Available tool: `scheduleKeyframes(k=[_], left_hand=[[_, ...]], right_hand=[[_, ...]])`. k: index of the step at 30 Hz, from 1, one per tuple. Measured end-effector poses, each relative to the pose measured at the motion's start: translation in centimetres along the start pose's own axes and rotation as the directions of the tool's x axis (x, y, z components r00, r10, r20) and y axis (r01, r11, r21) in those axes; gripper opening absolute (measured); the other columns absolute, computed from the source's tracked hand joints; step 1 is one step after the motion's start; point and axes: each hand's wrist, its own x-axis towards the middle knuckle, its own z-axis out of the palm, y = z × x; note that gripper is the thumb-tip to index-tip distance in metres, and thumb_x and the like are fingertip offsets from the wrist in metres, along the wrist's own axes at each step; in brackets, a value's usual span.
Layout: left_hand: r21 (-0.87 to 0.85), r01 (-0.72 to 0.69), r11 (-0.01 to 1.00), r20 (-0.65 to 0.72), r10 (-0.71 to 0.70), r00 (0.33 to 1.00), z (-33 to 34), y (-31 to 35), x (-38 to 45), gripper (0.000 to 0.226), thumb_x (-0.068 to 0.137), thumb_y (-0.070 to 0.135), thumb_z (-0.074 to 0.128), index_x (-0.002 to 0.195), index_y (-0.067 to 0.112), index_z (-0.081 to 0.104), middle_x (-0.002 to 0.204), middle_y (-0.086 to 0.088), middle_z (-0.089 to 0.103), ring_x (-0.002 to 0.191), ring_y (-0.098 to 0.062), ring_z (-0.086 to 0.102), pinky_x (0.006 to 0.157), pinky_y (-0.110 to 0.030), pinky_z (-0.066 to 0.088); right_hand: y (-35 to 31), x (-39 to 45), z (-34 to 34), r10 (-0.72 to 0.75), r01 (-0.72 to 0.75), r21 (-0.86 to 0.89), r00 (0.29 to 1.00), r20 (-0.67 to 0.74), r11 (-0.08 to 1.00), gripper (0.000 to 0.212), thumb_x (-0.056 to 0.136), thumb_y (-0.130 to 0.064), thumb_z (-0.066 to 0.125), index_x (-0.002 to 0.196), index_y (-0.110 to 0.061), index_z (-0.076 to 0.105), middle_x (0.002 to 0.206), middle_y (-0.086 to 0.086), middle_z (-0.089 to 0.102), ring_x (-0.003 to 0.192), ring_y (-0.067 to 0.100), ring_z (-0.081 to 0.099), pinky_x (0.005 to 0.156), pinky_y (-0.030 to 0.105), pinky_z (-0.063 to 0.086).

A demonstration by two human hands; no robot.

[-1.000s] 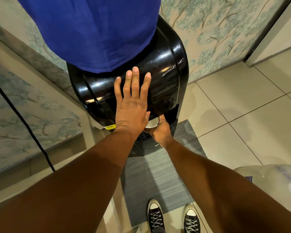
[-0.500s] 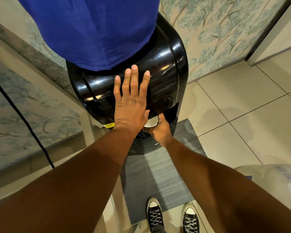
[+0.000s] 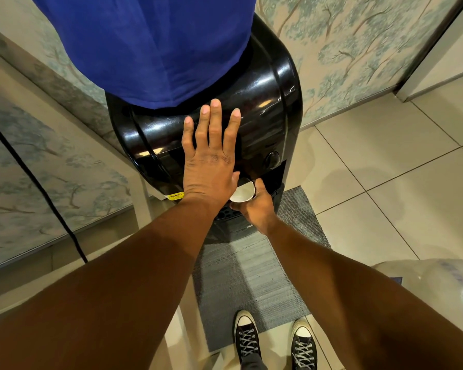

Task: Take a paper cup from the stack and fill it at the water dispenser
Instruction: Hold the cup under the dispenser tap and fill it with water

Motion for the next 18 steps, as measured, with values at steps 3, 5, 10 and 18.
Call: scheduleKeyframes(k=[3, 5, 10, 18], left_hand=[[0.012, 0.001, 1.0, -0.005, -0.001, 1.0, 0.1, 0.0, 0.0, 0.128, 0.066, 0.056, 0.081, 0.156, 0.014, 0.002, 0.158, -0.02, 0.001, 0.147, -0.037, 0.005, 0.119, -0.052, 0.004], [0.006, 0.002, 1.0, -0.01, -0.002, 1.0, 0.1, 0.1, 0.1, 0.128, 0.065, 0.055, 0.082, 0.156, 0.014, 0.003, 0.158, -0.019, 0.001, 0.147, -0.036, 0.005, 0.119, -0.052, 0.004], [0.0, 0.004, 1.0, -0.002, -0.004, 1.0, 0.1, 0.0, 0.1, 0.128, 0.065, 0.055, 0.082, 0.155, 0.015, 0.001, 0.156, -0.019, -0.004, 0.146, -0.035, 0.0, 0.118, -0.052, 0.004], [0.005, 0.008, 1.0, -0.009, -0.008, 1.0, 0.2, 0.1, 0.1, 0.129, 0.064, 0.056, 0.082, 0.156, 0.014, 0.002, 0.157, -0.02, -0.001, 0.146, -0.036, 0.003, 0.119, -0.052, 0.005]], right_hand=[[0.2, 0.1, 0.0, 0.006, -0.006, 0.009, 1.0, 0.011, 1.0, 0.061, 0.067, 0.012, 0.078, 0.111, -0.018, 0.049, 0.119, 0.018, 0.056, 0.111, 0.029, 0.058, 0.07, 0.03, 0.058], [0.3, 0.2, 0.1, 0.019, -0.02, 0.047, 1.0, 0.015, 0.999, 0.059, 0.07, 0.012, 0.076, 0.115, -0.014, 0.049, 0.119, 0.017, 0.056, 0.108, 0.027, 0.058, 0.071, 0.034, 0.06], [0.6, 0.4, 0.5, 0.046, -0.054, 0.167, 0.998, 0.048, 0.985, 0.052, 0.068, 0.01, 0.075, 0.102, -0.023, 0.054, 0.119, 0.017, 0.053, 0.116, 0.04, 0.054, 0.085, 0.062, 0.053], [-0.4, -0.1, 1.1, 0.086, -0.094, 0.259, 0.995, 0.042, 0.961, 0.047, 0.058, -0.014, 0.078, 0.096, -0.03, 0.057, 0.114, 0.012, 0.056, 0.105, 0.031, 0.056, 0.08, 0.051, 0.053]])
